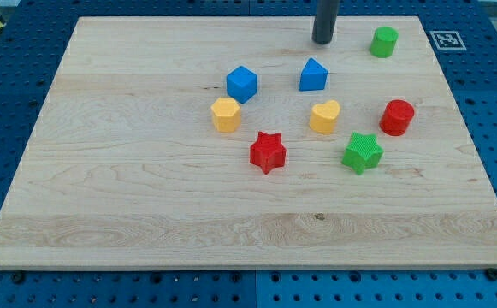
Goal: Move the green circle diagonally to the yellow heart
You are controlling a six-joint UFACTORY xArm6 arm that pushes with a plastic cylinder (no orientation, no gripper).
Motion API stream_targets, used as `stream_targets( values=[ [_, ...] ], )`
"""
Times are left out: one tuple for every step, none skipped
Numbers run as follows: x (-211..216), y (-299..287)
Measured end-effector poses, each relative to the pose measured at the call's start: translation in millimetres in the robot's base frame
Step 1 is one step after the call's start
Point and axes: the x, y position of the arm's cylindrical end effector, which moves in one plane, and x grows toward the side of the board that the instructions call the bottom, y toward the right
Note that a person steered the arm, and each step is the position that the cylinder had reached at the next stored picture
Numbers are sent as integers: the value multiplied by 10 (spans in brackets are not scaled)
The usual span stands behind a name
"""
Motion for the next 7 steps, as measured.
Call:
stream_targets(
  values=[
    [-99,834],
    [46,990],
    [203,990],
    [472,990],
    [531,862],
    [531,681],
    [584,656]
  ],
)
